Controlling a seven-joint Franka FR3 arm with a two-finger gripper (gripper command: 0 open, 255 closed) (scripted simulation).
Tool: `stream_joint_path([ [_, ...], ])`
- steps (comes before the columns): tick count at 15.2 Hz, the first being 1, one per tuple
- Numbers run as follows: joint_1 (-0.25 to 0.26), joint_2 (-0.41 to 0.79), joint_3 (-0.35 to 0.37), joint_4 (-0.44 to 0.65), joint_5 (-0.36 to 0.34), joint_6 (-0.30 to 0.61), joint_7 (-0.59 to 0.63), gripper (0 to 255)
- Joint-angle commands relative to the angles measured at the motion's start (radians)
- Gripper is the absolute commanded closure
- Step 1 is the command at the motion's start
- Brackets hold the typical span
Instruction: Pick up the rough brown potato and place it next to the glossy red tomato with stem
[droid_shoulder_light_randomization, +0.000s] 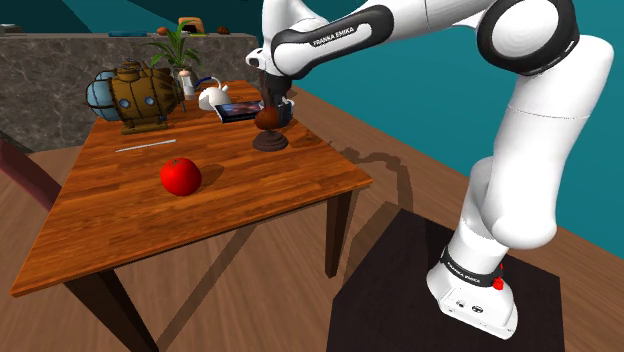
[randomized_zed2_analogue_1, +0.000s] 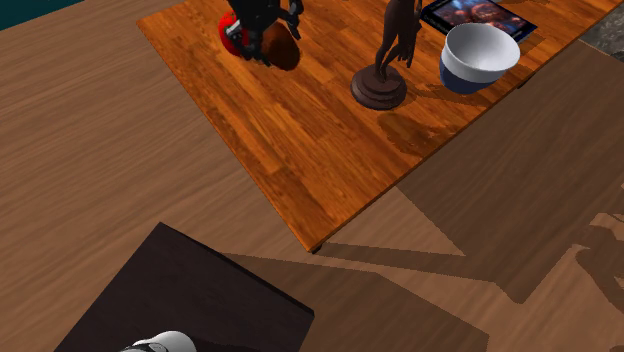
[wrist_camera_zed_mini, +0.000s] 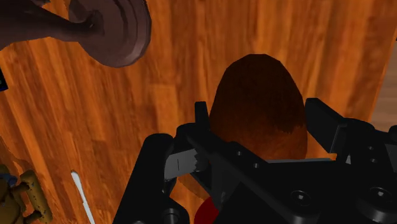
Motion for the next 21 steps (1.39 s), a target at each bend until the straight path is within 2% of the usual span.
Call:
stream_joint_path([
  [1,0.022,0.029,0.019,0.042,-0.004,-0.022,0.042,255],
  [7,0.089,0.132,0.068,0.184,-0.014,-0.09,0.152,255],
  [13,0.156,0.27,0.105,0.387,-0.02,-0.18,0.243,255],
  [18,0.211,0.427,0.128,0.628,-0.021,-0.285,0.301,255],
  [21,0.243,0.556,0.136,0.839,-0.019,-0.377,0.324,255],
])
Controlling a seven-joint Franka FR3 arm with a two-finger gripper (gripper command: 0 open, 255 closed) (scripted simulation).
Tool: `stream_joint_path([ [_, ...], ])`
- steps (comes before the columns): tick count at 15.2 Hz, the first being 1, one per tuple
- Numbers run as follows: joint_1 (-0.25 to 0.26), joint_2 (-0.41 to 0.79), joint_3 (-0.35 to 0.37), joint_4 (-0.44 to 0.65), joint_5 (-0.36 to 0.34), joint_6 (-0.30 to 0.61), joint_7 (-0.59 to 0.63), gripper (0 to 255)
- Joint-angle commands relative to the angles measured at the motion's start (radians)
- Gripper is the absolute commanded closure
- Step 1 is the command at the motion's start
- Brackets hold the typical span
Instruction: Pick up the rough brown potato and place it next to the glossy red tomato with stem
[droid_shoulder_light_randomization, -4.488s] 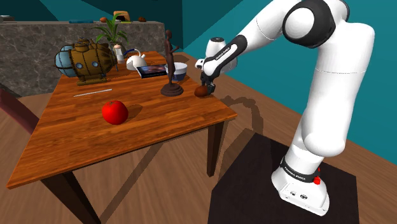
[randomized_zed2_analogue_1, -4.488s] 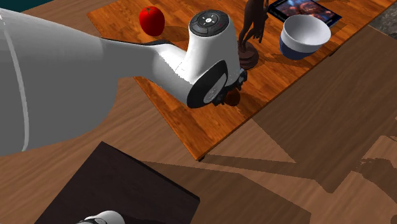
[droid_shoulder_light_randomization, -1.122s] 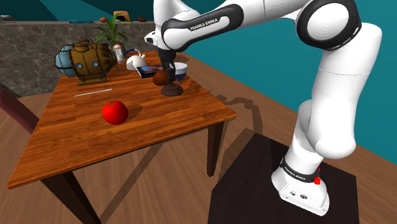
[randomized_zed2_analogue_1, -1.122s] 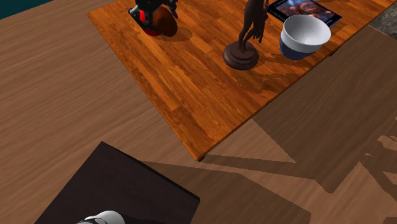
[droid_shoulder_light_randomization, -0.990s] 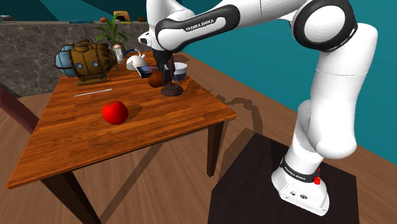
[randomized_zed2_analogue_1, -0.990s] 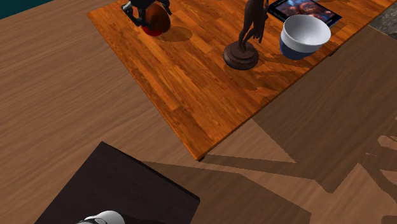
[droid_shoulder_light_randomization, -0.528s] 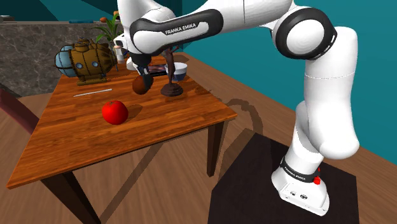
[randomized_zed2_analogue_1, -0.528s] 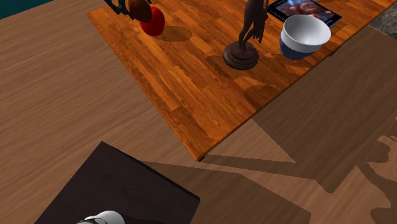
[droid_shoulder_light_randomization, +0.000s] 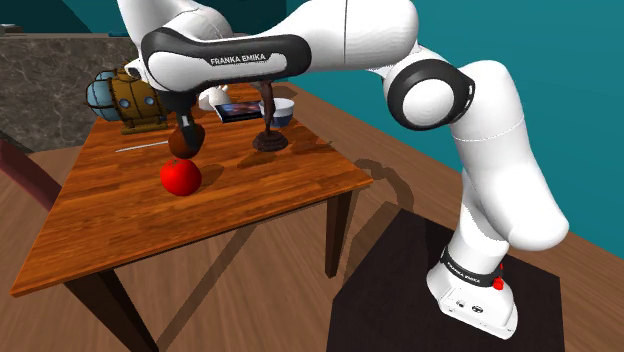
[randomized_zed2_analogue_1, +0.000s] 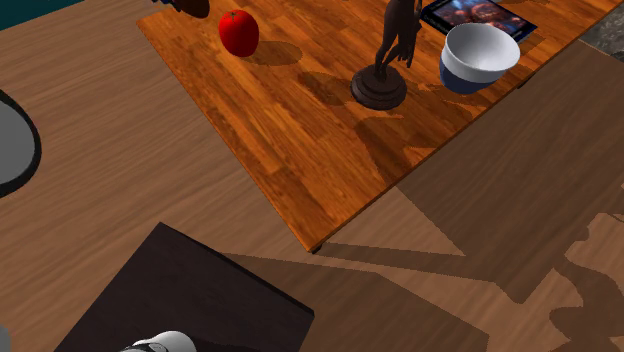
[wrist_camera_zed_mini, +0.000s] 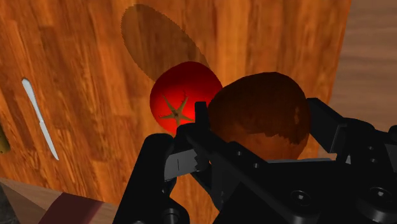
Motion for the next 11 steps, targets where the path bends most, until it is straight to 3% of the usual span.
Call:
stream_joint_path([
  [1,0.023,0.097,0.005,0.162,0.002,-0.072,0.015,255],
  [11,0.025,0.058,0.004,-0.036,-0.009,0.082,0.056,255],
])
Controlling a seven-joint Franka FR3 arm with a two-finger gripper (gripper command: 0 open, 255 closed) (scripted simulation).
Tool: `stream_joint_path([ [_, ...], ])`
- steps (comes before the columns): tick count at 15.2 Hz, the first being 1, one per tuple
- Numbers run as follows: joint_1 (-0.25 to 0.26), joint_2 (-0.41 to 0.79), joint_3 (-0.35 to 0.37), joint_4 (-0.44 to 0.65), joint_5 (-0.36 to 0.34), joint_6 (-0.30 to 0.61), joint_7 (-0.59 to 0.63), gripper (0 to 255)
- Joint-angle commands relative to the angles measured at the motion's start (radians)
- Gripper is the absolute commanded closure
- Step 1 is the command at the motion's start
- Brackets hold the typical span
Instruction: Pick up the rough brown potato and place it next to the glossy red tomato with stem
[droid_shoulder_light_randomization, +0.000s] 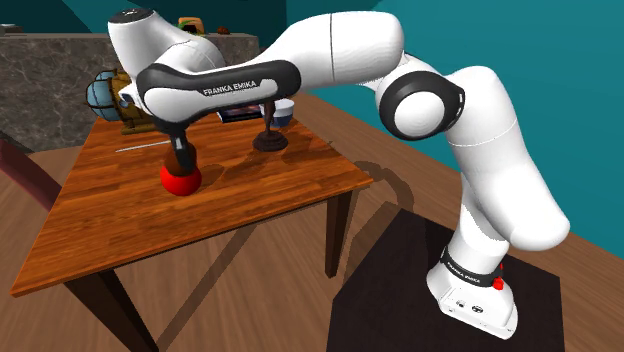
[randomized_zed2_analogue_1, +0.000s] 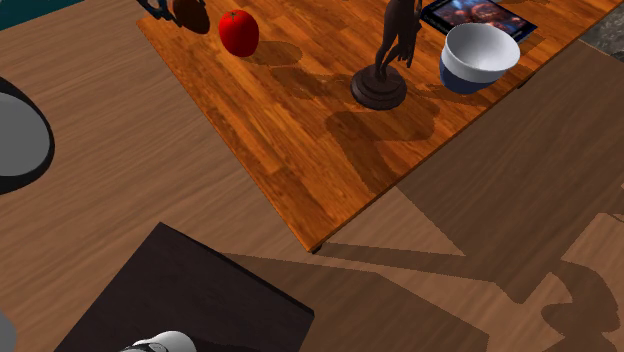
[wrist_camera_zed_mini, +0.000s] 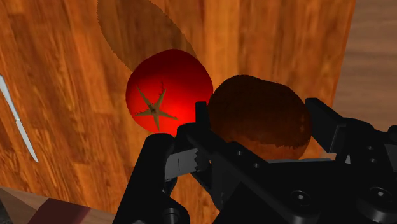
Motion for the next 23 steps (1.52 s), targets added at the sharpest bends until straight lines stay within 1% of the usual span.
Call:
stream_joint_path([
  [1,0.001,-0.003,0.0,-0.032,-0.003,0.029,0.009,255],
  [11,0.001,0.005,-0.002,-0.151,-0.014,0.152,0.043,255],
  [23,0.001,0.048,-0.007,-0.24,-0.028,0.28,0.081,255],
])
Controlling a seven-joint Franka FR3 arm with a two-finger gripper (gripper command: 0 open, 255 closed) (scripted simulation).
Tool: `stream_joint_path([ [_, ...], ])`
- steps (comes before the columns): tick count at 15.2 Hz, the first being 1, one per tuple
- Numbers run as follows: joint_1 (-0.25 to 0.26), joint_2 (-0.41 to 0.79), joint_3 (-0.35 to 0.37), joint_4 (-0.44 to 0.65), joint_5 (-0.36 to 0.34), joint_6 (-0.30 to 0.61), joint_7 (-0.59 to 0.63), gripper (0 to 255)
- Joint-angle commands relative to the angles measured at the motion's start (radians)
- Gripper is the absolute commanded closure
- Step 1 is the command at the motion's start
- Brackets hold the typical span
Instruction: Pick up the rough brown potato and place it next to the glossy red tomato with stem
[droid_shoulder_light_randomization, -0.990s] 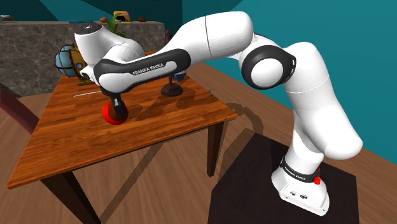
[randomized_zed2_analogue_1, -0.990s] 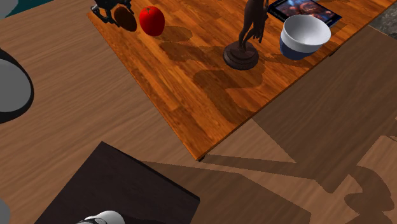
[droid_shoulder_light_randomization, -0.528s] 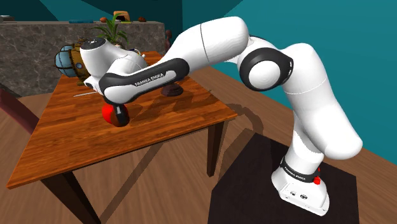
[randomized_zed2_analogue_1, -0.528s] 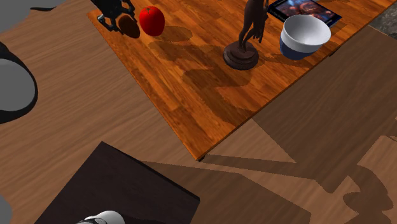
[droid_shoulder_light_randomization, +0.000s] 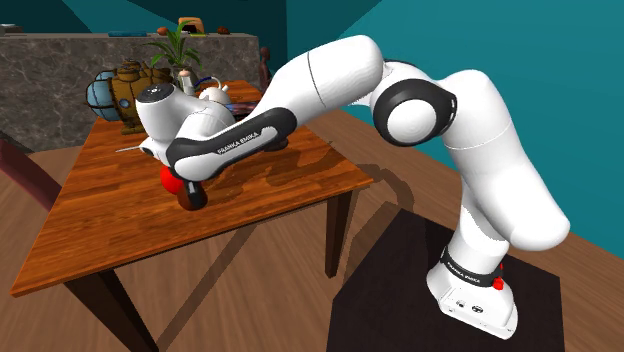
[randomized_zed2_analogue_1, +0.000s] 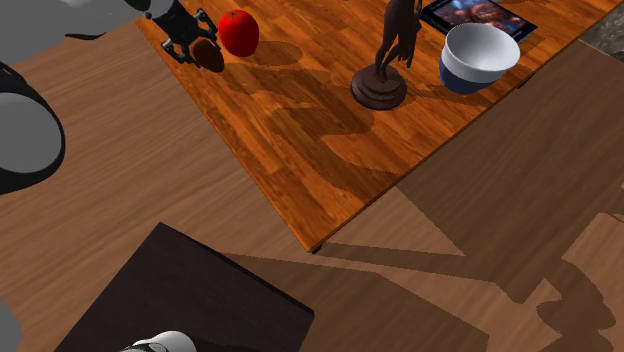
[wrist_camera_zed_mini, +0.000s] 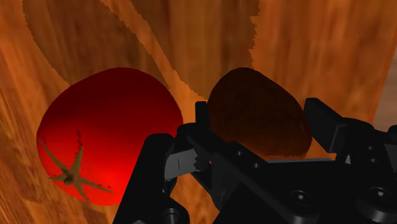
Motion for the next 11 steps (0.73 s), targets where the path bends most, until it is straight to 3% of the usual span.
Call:
stream_joint_path([
  [1,-0.001,0.013,-0.001,-0.004,-0.002,0.018,0.004,255],
  [10,-0.001,0.017,-0.001,-0.008,-0.003,0.025,0.007,255],
  [11,0.0,0.016,-0.001,-0.008,-0.003,0.024,0.009,0],
])
